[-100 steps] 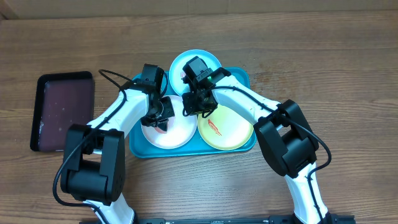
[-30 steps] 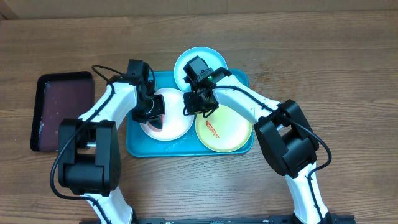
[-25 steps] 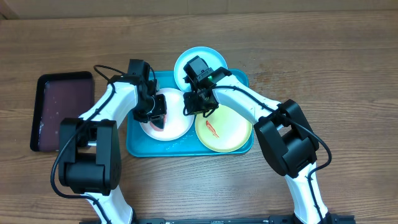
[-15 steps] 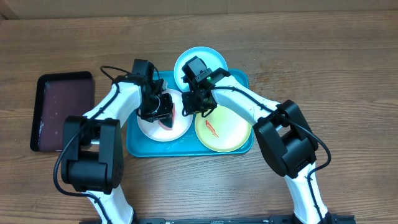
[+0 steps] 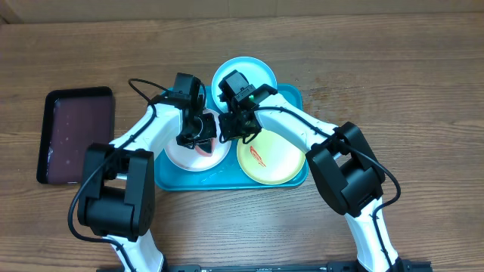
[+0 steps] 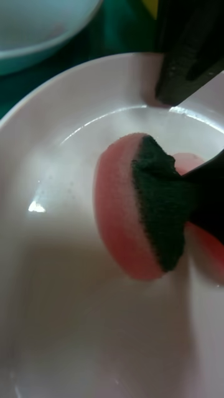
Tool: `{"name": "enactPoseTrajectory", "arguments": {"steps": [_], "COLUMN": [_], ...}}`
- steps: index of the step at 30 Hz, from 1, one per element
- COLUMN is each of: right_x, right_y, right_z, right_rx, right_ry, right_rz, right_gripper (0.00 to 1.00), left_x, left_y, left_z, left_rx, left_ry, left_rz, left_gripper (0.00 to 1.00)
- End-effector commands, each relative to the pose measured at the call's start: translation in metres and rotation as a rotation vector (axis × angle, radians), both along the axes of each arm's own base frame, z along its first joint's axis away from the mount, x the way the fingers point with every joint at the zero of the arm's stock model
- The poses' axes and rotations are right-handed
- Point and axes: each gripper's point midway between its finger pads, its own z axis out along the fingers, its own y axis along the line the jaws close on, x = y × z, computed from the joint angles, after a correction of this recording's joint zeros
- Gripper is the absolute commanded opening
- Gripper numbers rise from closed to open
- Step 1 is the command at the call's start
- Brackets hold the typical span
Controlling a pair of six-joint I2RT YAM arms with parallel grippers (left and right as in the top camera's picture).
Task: Clean dirty plates on tray and stack at the side
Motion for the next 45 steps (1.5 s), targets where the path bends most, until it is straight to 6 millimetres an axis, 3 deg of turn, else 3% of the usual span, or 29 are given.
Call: {"name": "enactPoseTrajectory", "arguments": {"steps": [1, 4, 7, 12, 17, 23, 29, 32, 35, 40, 45], "right_x": [-0.018, -0.018, -0.018, -0.017, -0.015, -0.003, 0.016, 0.024, 0.03, 0.03, 0.027], "right_y": [0.015, 0.015, 0.015, 0.016, 0.017, 0.027, 0.016, 0.01, 0.004, 0.002, 0.012], "right_z": [0.0, 0.0, 0.0, 0.001, 0.006, 0.036, 0.075, 0.096, 0.124, 0.17, 0.215], "right_rx": [0.027, 0.025, 0.026, 0.029, 0.036, 0.077, 0.003, -0.071, -0.176, -0.361, -0.541], "right_ry": [0.043, 0.045, 0.042, 0.035, 0.018, -0.046, -0.228, -0.348, -0.505, -0.76, -1.013], "right_rz": [0.053, 0.053, 0.057, 0.064, 0.081, 0.088, 0.086, 0.077, 0.08, 0.079, 0.085], "right_gripper": [0.04, 0.04, 0.04, 0.04, 0.04, 0.04, 0.04, 0.04, 0.04, 0.04, 0.04], "left_x": [-0.009, -0.01, -0.009, 0.004, 0.02, 0.033, 0.018, 0.005, -0.007, -0.023, -0.041], "left_y": [0.092, 0.123, 0.14, 0.143, 0.128, 0.117, 0.159, 0.19, 0.215, 0.232, 0.246], "left_z": [-0.032, -0.019, -0.004, 0.025, 0.063, 0.118, 0.163, 0.167, 0.159, 0.139, 0.121], "left_rx": [0.449, 0.599, 0.667, 0.65, 0.546, 0.395, 0.37, 0.367, 0.336, 0.233, 0.241], "left_ry": [0.024, 0.027, 0.041, 0.015, -0.035, -0.151, -0.224, -0.198, -0.15, -0.077, -0.025], "left_rz": [0.121, 0.158, 0.186, 0.254, 0.29, 0.329, 0.455, 0.537, 0.609, 0.682, 0.728], "left_gripper": [0.04, 0.04, 0.04, 0.04, 0.04, 0.04, 0.04, 0.04, 0.05, 0.04, 0.04]}}
